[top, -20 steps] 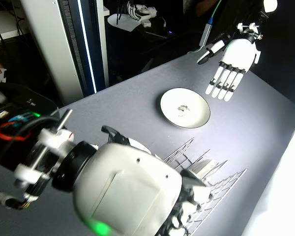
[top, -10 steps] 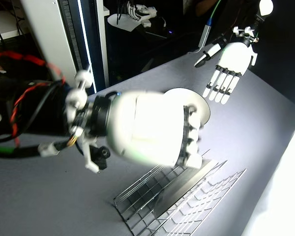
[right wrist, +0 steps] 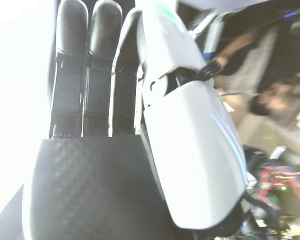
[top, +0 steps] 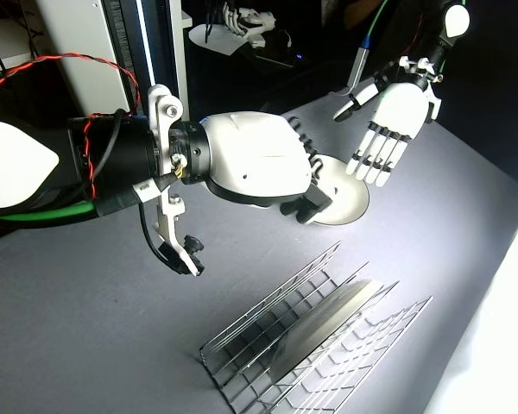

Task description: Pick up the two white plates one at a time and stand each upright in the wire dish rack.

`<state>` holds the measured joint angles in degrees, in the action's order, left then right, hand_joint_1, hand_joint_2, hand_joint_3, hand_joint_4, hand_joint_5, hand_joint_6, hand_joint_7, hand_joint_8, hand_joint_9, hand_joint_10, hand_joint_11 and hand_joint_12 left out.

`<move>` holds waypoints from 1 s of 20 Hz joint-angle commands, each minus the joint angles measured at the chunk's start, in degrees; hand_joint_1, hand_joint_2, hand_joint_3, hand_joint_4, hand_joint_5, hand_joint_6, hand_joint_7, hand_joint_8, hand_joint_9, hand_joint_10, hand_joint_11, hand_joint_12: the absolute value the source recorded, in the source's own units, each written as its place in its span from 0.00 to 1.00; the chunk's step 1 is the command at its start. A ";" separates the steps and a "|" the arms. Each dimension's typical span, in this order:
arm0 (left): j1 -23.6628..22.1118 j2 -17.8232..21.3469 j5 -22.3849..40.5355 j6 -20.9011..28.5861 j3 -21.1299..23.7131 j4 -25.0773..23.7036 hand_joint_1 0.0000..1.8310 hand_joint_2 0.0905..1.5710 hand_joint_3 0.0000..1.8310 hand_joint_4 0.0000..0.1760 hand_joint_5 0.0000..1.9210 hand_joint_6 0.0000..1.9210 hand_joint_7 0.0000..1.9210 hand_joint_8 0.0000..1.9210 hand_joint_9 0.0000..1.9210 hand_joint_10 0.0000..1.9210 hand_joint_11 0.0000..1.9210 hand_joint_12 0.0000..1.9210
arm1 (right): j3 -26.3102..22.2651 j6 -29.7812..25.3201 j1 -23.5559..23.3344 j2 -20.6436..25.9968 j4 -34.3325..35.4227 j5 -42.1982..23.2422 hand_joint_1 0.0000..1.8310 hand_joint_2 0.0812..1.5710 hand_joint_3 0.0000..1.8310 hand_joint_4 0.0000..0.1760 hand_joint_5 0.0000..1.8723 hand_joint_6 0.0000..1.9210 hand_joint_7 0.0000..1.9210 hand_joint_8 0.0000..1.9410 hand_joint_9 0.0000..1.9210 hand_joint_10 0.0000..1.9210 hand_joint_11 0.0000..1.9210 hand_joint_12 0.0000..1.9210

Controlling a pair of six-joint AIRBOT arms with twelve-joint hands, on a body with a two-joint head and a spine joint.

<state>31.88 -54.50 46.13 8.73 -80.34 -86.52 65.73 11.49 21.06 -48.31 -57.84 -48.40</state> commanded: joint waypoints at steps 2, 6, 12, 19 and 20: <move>0.03 -0.24 0.89 -0.22 0.21 2.81 0.00 0.68 0.00 0.00 0.05 0.00 0.02 0.00 0.01 0.00 0.01 0.01 | -0.23 0.20 0.01 0.32 2.59 -6.52 0.59 0.80 0.00 0.00 0.37 0.73 0.37 0.17 0.35 0.18 0.14 0.66; 0.45 -0.76 -0.42 -0.49 0.56 2.81 0.00 0.69 0.00 0.00 0.05 0.00 0.03 0.00 0.01 0.00 0.01 0.01 | -0.23 1.29 0.97 0.28 1.47 -7.69 0.51 0.73 0.00 0.00 0.33 0.06 0.33 0.00 0.29 0.03 0.03 0.64; 2.21 -1.47 -2.25 -0.52 0.64 2.27 0.00 0.69 0.00 0.00 0.05 0.00 0.02 0.00 0.00 0.00 0.01 0.01 | -0.24 2.22 1.93 0.28 0.86 -8.28 0.19 0.70 0.00 0.00 0.05 0.00 0.05 0.00 0.03 0.00 0.00 0.17; 6.45 -2.22 -3.02 -0.46 0.41 1.57 0.00 0.69 0.00 0.00 0.04 0.00 0.02 0.00 0.01 0.00 0.00 0.00 | -0.54 2.63 2.43 0.30 0.65 -8.19 0.56 0.54 0.00 0.00 0.00 0.00 0.00 0.00 0.00 0.00 0.02 0.01; 7.01 -2.29 -3.02 -0.23 0.41 1.57 0.00 0.69 0.00 0.00 0.04 0.00 0.02 0.00 0.01 0.00 0.00 0.00 | -0.62 2.69 2.56 0.30 0.65 -8.19 0.56 0.54 0.00 0.00 0.00 0.00 0.00 0.00 0.00 0.00 0.02 0.01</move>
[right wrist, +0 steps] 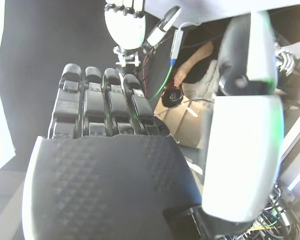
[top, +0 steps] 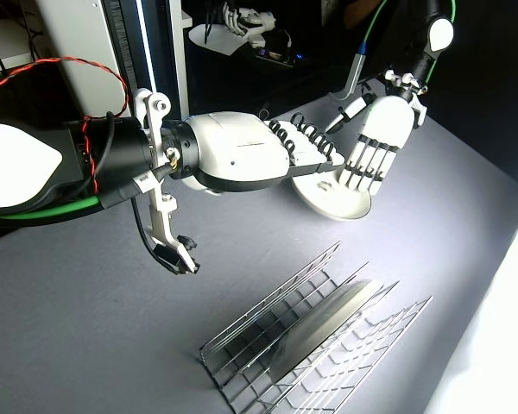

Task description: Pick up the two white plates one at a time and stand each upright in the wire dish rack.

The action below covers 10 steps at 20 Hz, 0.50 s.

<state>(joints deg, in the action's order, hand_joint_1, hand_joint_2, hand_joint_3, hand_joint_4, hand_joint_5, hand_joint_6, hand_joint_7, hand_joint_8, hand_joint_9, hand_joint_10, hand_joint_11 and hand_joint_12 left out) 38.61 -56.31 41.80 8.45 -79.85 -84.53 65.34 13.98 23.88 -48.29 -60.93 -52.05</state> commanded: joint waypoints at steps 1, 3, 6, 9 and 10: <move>0.78 -0.57 1.31 0.24 -0.08 -0.44 0.00 0.68 0.00 0.00 0.03 0.00 0.01 0.00 0.00 0.00 0.00 0.00 | -0.26 0.24 -0.14 0.28 3.73 -4.54 0.55 0.54 0.00 0.00 0.01 0.00 0.00 0.00 0.00 0.00 0.02 0.01; 1.77 -0.82 1.35 0.66 -0.10 -0.67 0.00 0.68 0.00 0.00 0.03 0.00 0.01 0.00 0.00 0.00 0.00 0.00 | -0.32 0.25 -0.08 0.27 3.73 -4.49 0.54 0.54 0.00 0.00 0.02 0.01 0.00 0.00 0.00 0.00 0.04 0.02; 2.24 -0.98 1.57 1.12 -0.11 -0.79 0.00 0.66 0.00 0.00 0.04 0.00 0.02 0.00 0.00 0.00 0.00 0.00 | -1.49 0.24 0.85 0.24 3.73 -2.73 0.58 0.52 0.00 0.00 0.09 0.01 0.04 0.00 0.02 0.00 0.00 0.19; 2.38 -1.00 1.66 1.33 -0.15 -0.79 0.00 0.65 0.00 0.00 0.05 0.00 0.03 0.01 0.01 0.00 0.01 0.01 | -1.85 0.24 1.73 -1.55 3.73 0.57 0.63 0.47 0.00 0.00 0.05 0.00 0.01 0.00 0.00 0.00 0.00 0.11; 2.51 -1.04 1.66 1.33 -0.19 -0.79 0.00 0.65 0.00 0.00 0.05 0.00 0.03 0.01 0.01 0.00 0.01 0.01 | -1.75 0.24 1.73 -2.49 3.73 1.78 0.63 0.47 0.00 0.00 0.05 0.00 0.01 0.00 0.00 0.00 0.00 0.11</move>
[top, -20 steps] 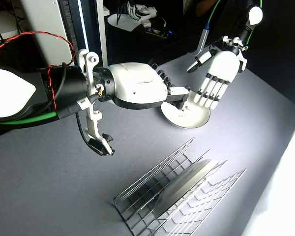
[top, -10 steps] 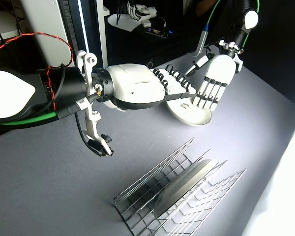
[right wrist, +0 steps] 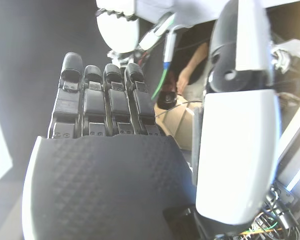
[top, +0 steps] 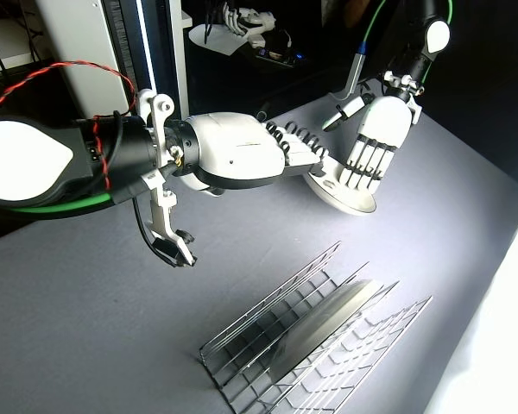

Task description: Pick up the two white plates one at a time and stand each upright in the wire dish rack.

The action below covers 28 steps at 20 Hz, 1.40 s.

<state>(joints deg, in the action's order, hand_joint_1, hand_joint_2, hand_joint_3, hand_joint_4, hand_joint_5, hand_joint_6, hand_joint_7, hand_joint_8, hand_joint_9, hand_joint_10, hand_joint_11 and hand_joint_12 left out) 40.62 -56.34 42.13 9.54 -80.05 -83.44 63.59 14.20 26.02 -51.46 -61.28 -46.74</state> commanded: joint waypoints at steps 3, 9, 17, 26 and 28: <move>0.75 -1.08 1.34 0.26 -0.09 -1.88 0.00 0.66 0.00 0.00 0.06 0.01 0.04 0.01 0.02 0.01 0.02 0.01 | 0.13 0.21 -0.49 -2.52 4.08 -0.10 0.65 0.47 0.00 0.00 0.05 0.00 0.00 0.00 0.00 0.00 0.00 0.14; 0.75 -1.08 1.49 0.26 -0.12 -1.87 0.00 0.65 0.00 0.00 0.04 0.00 0.02 0.00 0.00 0.00 0.00 0.00 | 2.33 0.69 -0.80 -9.86 4.01 5.59 0.77 0.61 0.01 0.00 0.00 0.00 0.00 0.00 0.00 0.00 0.00 0.08; 0.73 -1.09 1.48 0.26 -0.35 -1.87 0.00 0.65 0.00 0.00 0.04 0.00 0.02 0.00 0.00 0.00 0.00 0.00 | 7.04 0.91 -1.44 -17.95 3.97 8.94 0.81 0.66 0.01 0.00 0.00 0.00 0.00 0.00 0.00 0.00 0.00 0.09; 0.65 -1.10 1.45 0.26 -0.41 -1.86 0.00 0.64 0.00 0.00 0.03 0.00 0.02 0.00 0.00 0.00 0.00 0.00 | 12.34 1.54 -0.79 -25.88 3.97 10.88 0.79 0.66 0.00 0.00 0.02 0.00 0.00 0.00 0.00 0.00 0.00 0.12; 0.64 -1.10 1.45 0.26 -0.43 -1.86 0.00 0.64 0.00 0.00 0.03 0.00 0.02 0.00 0.00 0.00 0.00 0.00 | 14.14 1.58 -0.56 -27.61 3.97 10.93 0.79 0.66 0.00 0.00 0.03 0.00 0.00 0.00 0.00 0.00 0.00 0.14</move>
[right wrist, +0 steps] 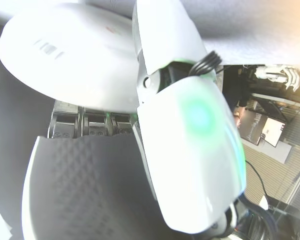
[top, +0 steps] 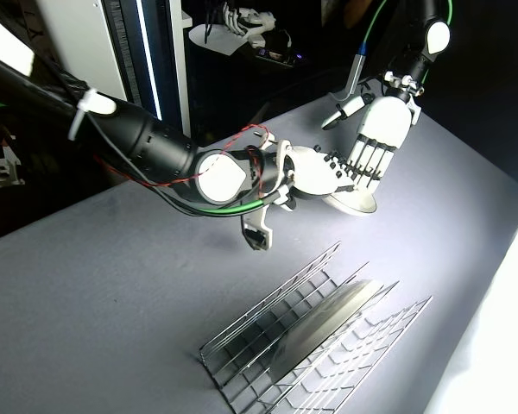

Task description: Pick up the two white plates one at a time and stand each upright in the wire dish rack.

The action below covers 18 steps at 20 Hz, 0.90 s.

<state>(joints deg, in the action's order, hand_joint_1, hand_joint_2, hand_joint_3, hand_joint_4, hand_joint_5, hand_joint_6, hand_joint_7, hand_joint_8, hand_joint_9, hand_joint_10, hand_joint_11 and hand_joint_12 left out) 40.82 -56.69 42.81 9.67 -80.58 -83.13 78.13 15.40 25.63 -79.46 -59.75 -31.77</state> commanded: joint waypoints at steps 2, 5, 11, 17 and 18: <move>0.44 -0.76 0.77 0.13 0.02 -2.17 0.00 0.64 0.00 0.00 0.03 0.00 0.02 0.00 0.00 0.00 0.00 0.00 | 1.35 0.47 0.01 -1.17 2.44 -4.04 0.79 0.66 0.00 0.00 0.03 0.00 0.00 0.00 0.00 0.00 0.00 0.14; 0.34 -0.80 0.77 0.13 -0.03 -2.17 0.00 0.64 0.00 0.00 0.03 0.00 0.02 0.00 0.00 0.00 0.00 0.00 | 2.89 0.51 0.01 -2.60 2.44 -4.04 0.79 0.67 0.00 0.00 0.03 0.00 0.00 0.00 0.00 0.00 0.00 0.14; 0.27 -0.87 0.78 0.15 -0.07 -2.16 0.00 0.64 0.00 0.00 0.04 0.00 0.02 0.00 0.00 0.00 0.00 0.00 | 3.61 0.59 -0.15 -3.27 2.45 -4.02 0.81 0.64 0.01 0.00 0.07 0.00 0.03 0.00 0.03 0.00 0.00 0.21; 0.27 -0.90 0.78 0.26 -0.18 -2.16 0.00 0.64 0.00 0.00 0.04 0.00 0.03 0.00 0.00 0.00 0.00 0.00 | 4.03 0.83 -0.38 -3.34 2.45 -3.75 0.76 0.65 0.00 0.00 0.53 0.37 0.56 0.26 0.55 0.36 0.41 0.48; 0.27 -0.90 0.78 0.30 -0.22 -2.15 0.00 0.63 0.00 0.00 0.03 0.00 0.02 0.00 0.00 0.00 0.00 0.00 | 4.03 0.88 -0.39 -3.39 2.45 -3.68 0.76 0.65 0.00 0.00 0.55 0.44 0.58 0.33 0.58 0.41 0.49 0.43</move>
<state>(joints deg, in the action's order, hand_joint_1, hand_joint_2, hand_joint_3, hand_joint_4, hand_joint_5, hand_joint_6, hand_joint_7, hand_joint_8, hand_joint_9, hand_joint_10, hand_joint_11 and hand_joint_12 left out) 40.71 -56.99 43.07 10.09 -80.93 -83.11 82.15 16.40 25.10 -83.15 -58.02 -34.00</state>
